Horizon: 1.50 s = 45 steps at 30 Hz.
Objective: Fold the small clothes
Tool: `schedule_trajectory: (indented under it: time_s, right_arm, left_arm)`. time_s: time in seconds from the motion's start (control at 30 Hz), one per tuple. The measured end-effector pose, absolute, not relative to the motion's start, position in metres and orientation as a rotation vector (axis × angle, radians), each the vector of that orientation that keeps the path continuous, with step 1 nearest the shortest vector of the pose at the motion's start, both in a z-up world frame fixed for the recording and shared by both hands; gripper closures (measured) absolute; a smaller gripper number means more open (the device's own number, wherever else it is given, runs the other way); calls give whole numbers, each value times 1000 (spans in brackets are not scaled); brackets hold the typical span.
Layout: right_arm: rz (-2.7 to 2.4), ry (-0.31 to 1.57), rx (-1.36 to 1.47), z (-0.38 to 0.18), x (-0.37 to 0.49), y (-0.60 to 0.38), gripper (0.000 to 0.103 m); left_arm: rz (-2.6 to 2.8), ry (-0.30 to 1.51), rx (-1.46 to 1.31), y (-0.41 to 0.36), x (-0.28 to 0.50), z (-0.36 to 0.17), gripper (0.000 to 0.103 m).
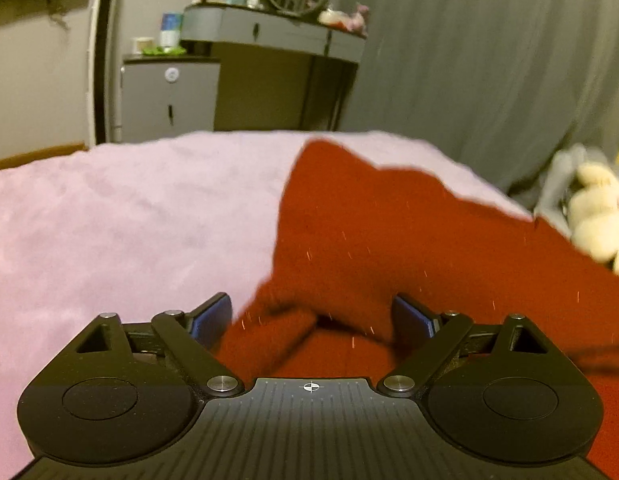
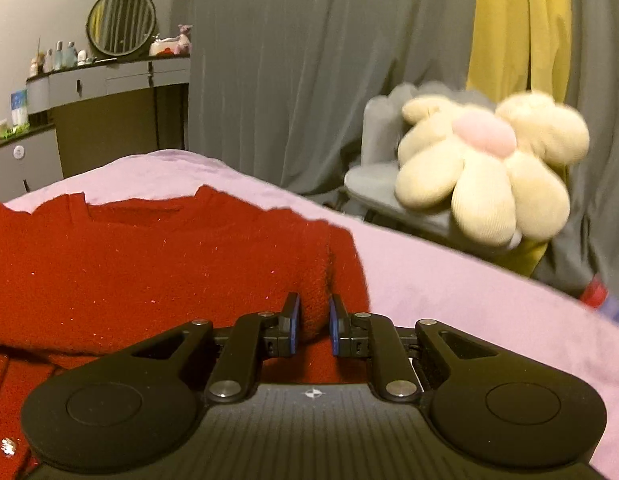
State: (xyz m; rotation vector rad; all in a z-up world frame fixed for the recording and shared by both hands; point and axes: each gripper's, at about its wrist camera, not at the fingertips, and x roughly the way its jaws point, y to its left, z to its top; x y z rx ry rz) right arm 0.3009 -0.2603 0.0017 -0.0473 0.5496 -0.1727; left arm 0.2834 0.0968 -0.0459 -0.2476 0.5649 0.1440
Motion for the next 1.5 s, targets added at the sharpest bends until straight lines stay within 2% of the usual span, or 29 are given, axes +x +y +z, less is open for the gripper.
schedule_trajectory:
  time_s: [0.13, 0.33, 0.5, 0.6, 0.63, 0.7, 0.8, 0.87, 0.97, 1.03, 1.07, 1.1, 1.17, 1.23, 1.3, 1.33, 1.37, 1.4, 1.47, 1.5]
  right_arm:
    - [-214, 534, -67, 2, 300, -262, 90]
    - [-190, 598, -143, -16, 311, -263, 90]
    - [-173, 619, -4, -6, 312, -277, 89]
    - [-165, 620, 21, -3, 310, -279, 90]
    - [-164, 612, 9, -1, 309, -278, 90]
    - [-166, 578, -38, 3, 305, -274, 90]
    - [-189, 534, -73, 1, 300, -268, 90]
    - [-193, 609, -82, -18, 308, -270, 89]
    - [-173, 611, -122, -23, 310, -270, 88]
    - [-145, 636, -94, -18, 313, -277, 84]
    - [-136, 648, -77, -16, 313, -282, 78]
    - [-141, 658, -75, -13, 313, -286, 65]
    - [-165, 666, -121, -9, 311, -286, 52]
    - [-202, 663, -191, -5, 306, -282, 49]
    - [-299, 651, -240, 9, 295, -275, 59]
    - [-329, 616, -247, 19, 283, -274, 59]
    - [-283, 539, -198, 33, 260, -273, 54]
    - [-190, 483, -132, 44, 234, -273, 41]
    - [-77, 470, -82, 50, 192, -273, 31]
    - [-44, 490, -70, 50, 174, -276, 31]
  left_arm:
    - [194, 503, -150, 94, 282, -36, 11]
    - [71, 604, -267, 110, 275, -40, 14]
    - [41, 629, -68, 92, 264, -46, 13]
    - [97, 646, -89, 95, 277, -49, 21]
    - [104, 649, -140, 101, 281, -47, 30]
    - [176, 659, -201, 112, 287, -43, 39]
    - [178, 671, -289, 127, 289, -47, 38]
    - [170, 668, -210, 122, 289, -49, 37]
    - [175, 674, -87, 114, 283, -49, 29]
    - [181, 685, -100, 118, 279, -47, 24]
    - [181, 691, -108, 120, 276, -46, 22]
    - [187, 701, -108, 121, 274, -45, 20]
    - [207, 716, -77, 122, 271, -44, 16]
    - [209, 732, -41, 121, 264, -40, 14]
    - [238, 731, 19, 118, 252, -35, 11]
    - [249, 725, 44, 117, 246, -33, 8]
    - [254, 722, 65, 115, 238, -31, 8]
    - [250, 728, 84, 114, 230, -30, 8]
    - [236, 732, 108, 112, 215, -26, 7]
    - [228, 739, 127, 111, 204, -24, 7]
